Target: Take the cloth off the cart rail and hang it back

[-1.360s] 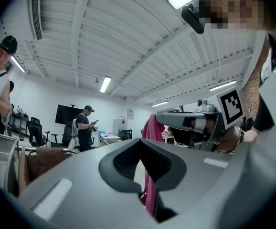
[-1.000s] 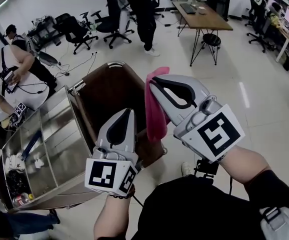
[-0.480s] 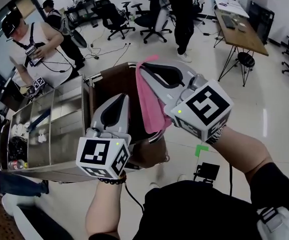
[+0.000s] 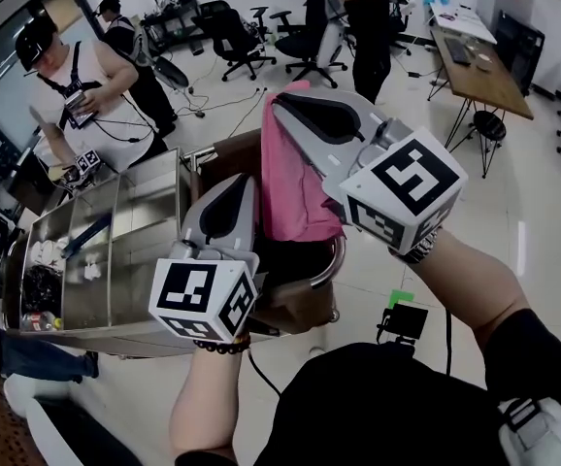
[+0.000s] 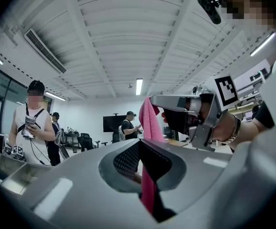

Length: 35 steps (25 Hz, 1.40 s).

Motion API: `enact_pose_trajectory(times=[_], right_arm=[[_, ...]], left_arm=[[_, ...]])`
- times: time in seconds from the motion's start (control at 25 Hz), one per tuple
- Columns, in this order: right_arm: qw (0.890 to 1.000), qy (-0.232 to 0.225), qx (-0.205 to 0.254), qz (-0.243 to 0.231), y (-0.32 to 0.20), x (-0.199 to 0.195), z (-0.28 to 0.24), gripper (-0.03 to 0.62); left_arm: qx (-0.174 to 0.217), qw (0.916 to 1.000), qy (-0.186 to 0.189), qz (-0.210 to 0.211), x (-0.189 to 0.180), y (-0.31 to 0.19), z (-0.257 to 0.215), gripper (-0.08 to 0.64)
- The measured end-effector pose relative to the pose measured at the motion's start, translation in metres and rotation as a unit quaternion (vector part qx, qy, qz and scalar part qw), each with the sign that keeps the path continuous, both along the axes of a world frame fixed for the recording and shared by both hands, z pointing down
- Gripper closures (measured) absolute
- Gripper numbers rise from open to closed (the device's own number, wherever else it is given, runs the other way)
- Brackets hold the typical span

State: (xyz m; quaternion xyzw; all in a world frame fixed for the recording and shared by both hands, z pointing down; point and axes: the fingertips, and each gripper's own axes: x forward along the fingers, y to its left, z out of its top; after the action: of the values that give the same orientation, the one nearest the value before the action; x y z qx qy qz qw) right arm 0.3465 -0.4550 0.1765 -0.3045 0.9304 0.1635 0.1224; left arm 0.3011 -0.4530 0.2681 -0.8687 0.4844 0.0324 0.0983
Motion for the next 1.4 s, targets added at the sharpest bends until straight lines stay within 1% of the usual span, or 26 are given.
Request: enact_pose_trajectory(times=[0.24, 0.48, 0.6, 0.76, 0.92, 1.08, 1.2, 1.4], right_arm=[[1.000, 0.002, -0.004, -0.002, -0.019, -0.020, -0.006, 0.575], [0.999, -0.005, -0.006, -0.036, -0.051, -0.019, -0.007, 0.575], [0.998, -0.013, -0.008, -0.068, -0.075, -0.001, -0.009, 0.575], [0.992, -0.018, -0.009, -0.127, -0.122, 0.042, -0.019, 0.575], [0.982, -0.016, -0.013, -0.187, -0.167, 0.082, -0.026, 0.575], [0.972, -0.012, -0.027, -0.235, -0.203, 0.109, -0.014, 0.575], [0.966, -0.007, -0.042, -0.256, -0.219, 0.111, 0.003, 0.575], [0.960, -0.004, -0.057, -0.273, -0.229, 0.090, 0.011, 0.575]], left_arm=[[0.007, 0.9998, 0.018, -0.002, -0.020, -0.008, -0.004, 0.557], [0.000, 0.9990, 0.026, -0.037, -0.021, -0.031, 0.002, 0.557], [0.001, 0.9976, 0.029, -0.063, -0.003, -0.051, 0.002, 0.557], [-0.003, 0.9934, 0.027, -0.111, 0.044, -0.097, -0.007, 0.557], [-0.007, 0.9862, 0.022, -0.164, 0.089, -0.140, -0.018, 0.557], [-0.011, 0.9773, 0.021, -0.210, 0.118, -0.167, -0.013, 0.557], [-0.013, 0.9721, 0.022, -0.233, 0.125, -0.176, -0.002, 0.557], [-0.028, 0.9688, 0.028, -0.245, 0.108, -0.185, 0.010, 0.557]])
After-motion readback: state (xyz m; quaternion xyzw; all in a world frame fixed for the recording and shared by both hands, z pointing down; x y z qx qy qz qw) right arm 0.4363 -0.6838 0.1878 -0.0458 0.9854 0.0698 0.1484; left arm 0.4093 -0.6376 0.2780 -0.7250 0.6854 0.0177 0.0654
